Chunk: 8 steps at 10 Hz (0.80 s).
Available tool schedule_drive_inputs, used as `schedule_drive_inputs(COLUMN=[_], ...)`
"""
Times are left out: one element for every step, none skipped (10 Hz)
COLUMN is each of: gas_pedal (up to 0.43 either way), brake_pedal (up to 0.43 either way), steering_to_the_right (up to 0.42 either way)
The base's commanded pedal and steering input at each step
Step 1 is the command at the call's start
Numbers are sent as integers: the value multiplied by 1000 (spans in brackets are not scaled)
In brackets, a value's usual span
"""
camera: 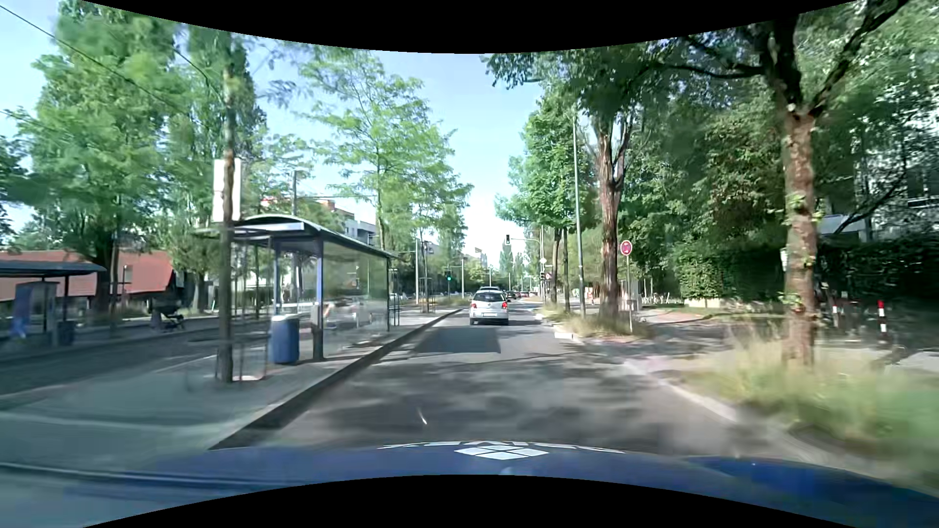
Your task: Follow the waypoints while adhering to traffic rules and regulations
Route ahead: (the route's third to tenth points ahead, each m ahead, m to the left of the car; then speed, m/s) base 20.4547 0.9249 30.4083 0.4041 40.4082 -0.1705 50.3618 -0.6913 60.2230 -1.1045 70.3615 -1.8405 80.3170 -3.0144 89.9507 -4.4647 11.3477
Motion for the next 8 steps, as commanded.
schedule_drive_inputs(gas_pedal=[157, 157, 157, 157, 157, 157, 157, 157], brake_pedal=[0, 0, 0, 0, 0, 0, 0, 0], steering_to_the_right=[9, 8, 8, 6, 4, 1, 0, -2])
